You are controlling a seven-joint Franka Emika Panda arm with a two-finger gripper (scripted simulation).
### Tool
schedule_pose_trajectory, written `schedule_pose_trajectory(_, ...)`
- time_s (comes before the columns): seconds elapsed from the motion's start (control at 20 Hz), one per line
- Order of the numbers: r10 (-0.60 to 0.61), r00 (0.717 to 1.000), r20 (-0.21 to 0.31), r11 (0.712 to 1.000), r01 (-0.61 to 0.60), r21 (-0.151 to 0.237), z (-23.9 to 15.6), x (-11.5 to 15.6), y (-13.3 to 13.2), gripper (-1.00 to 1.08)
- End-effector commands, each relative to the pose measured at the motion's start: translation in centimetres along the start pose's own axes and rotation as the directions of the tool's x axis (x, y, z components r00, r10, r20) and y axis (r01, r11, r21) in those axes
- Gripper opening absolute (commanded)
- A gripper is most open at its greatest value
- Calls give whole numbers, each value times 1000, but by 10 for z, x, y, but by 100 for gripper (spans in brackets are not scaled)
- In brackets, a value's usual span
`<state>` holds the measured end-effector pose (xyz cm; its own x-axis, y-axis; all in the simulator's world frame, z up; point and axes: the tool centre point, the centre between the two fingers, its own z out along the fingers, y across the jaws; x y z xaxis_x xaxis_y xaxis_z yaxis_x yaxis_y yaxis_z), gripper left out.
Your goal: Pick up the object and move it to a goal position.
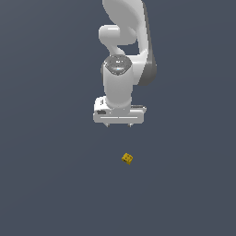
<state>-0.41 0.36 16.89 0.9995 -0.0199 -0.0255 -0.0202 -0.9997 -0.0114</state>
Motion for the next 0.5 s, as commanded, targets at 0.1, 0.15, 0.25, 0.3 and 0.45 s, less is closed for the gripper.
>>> schedule_pose_trajectory(0.1,-3,1000,-1,1000,3,-2,0,0,-1,100)
schedule_pose_trajectory(0.15,-6,1000,-2,1000,6,-5,0,1,-2,100)
schedule_pose_trajectory(0.25,-16,1000,-5,1000,16,-13,0,2,-6,100)
schedule_pose_trajectory(0.3,-22,1000,-6,1000,22,-18,-1,3,-8,100)
schedule_pose_trajectory(0.45,-30,999,-10,999,30,-27,-1,4,-12,100)
